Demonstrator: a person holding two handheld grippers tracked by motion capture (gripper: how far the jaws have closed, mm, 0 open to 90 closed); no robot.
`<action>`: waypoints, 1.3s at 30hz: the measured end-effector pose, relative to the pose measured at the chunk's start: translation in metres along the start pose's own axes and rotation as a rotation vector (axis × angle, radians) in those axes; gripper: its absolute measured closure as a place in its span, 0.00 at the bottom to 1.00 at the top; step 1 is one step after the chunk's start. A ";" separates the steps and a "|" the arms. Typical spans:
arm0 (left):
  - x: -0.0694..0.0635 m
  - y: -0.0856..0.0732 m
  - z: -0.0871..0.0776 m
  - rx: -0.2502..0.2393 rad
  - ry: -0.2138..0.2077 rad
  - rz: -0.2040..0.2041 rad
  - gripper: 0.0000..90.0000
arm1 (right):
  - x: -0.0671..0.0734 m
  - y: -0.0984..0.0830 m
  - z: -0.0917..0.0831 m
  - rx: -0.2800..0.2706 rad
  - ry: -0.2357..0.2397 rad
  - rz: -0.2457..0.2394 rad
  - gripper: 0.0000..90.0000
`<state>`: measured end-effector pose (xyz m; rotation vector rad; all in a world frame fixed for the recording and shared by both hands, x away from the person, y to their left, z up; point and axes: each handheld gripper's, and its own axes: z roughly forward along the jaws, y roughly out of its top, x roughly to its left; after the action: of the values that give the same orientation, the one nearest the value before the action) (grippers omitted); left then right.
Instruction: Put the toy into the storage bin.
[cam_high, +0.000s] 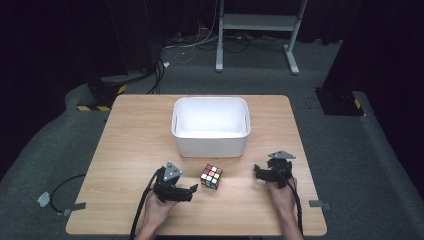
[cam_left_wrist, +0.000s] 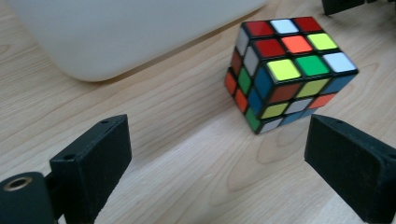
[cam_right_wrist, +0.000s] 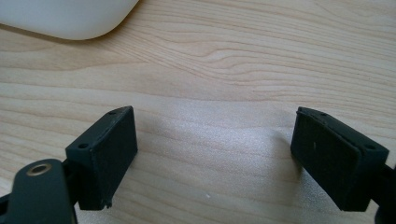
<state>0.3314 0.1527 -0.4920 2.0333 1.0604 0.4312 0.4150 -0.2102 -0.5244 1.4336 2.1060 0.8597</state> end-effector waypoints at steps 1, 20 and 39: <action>-0.002 0.001 0.001 0.006 -0.004 0.007 0.08 | 0.000 0.000 0.000 0.000 0.000 0.000 0.16; -0.035 0.016 0.028 0.019 -0.038 0.060 0.08 | 0.000 0.000 0.000 0.000 -0.001 -0.001 0.16; -0.045 0.033 0.046 -0.009 -0.017 0.058 0.07 | 0.000 0.000 0.000 0.000 0.000 -0.001 0.16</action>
<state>0.3501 0.0830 -0.4929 2.0603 0.9893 0.4468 0.4147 -0.2101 -0.5244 1.4328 2.1060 0.8596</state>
